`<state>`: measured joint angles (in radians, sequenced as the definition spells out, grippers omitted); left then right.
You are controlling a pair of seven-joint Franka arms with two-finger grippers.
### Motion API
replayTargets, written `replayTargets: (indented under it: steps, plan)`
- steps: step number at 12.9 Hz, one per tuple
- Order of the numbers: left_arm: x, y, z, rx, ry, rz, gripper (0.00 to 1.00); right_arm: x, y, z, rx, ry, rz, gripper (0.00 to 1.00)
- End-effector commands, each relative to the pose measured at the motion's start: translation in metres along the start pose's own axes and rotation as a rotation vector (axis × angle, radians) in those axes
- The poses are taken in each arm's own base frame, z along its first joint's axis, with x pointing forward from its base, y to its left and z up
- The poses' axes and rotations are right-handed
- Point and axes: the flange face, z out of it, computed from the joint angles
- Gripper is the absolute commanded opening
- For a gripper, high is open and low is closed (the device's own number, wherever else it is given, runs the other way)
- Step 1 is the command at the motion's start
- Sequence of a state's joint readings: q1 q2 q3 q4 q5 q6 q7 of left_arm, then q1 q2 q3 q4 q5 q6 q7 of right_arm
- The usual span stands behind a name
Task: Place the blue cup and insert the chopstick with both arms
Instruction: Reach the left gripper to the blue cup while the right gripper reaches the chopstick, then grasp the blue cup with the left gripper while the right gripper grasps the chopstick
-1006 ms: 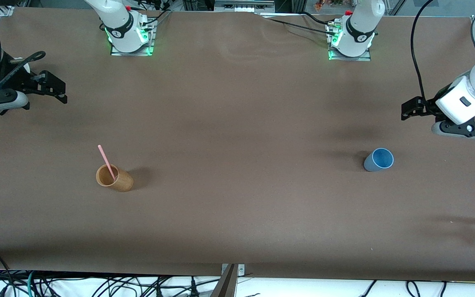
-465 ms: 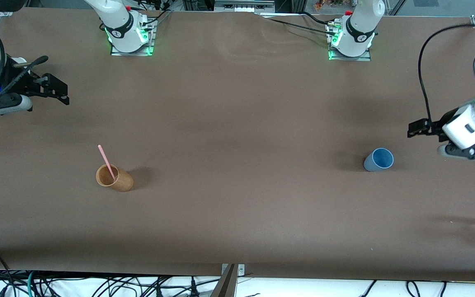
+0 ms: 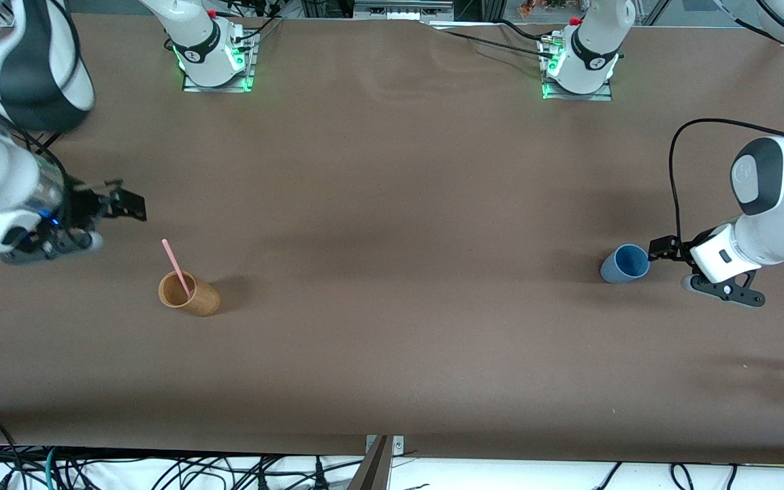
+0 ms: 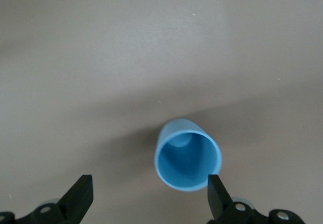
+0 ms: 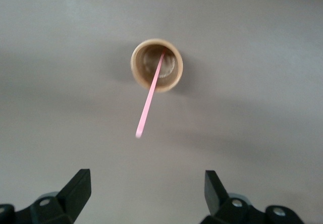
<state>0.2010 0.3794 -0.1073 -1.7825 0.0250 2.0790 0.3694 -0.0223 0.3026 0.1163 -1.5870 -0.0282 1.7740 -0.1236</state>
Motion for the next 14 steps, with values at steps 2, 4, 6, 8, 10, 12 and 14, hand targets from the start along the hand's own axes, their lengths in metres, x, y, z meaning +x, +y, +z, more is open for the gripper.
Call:
replayTargets:
  steps: [2,4,6,8,10,12,14]
  plan:
    - [-0.012,-0.009,0.046,0.000,-0.007,0.041,1.00,0.039,0.001,0.068,-0.006,0.027,-0.026,0.99]
    - [-0.007,-0.002,0.069,0.016,0.046,0.052,1.00,0.047,-0.002,0.089,-0.001,0.022,-0.028,0.99]
    - [-0.009,0.002,0.089,0.005,0.029,0.060,0.99,0.050,-0.008,0.099,-0.006,0.024,-0.026,0.96]
    - [-0.014,0.004,0.103,-0.005,0.009,0.076,0.80,0.045,-0.007,0.114,-0.002,-0.004,-0.021,0.90]
    - [-0.015,0.003,0.113,-0.014,-0.005,0.077,0.09,0.041,-0.008,0.130,0.000,-0.035,-0.020,0.77]
    - [-0.003,0.003,0.098,-0.003,0.033,0.077,0.02,0.039,-0.006,0.139,-0.004,-0.046,-0.020,0.63]
    - [0.017,0.011,0.081,0.019,0.068,0.093,0.00,0.040,-0.006,0.143,-0.004,-0.043,-0.022,0.50]
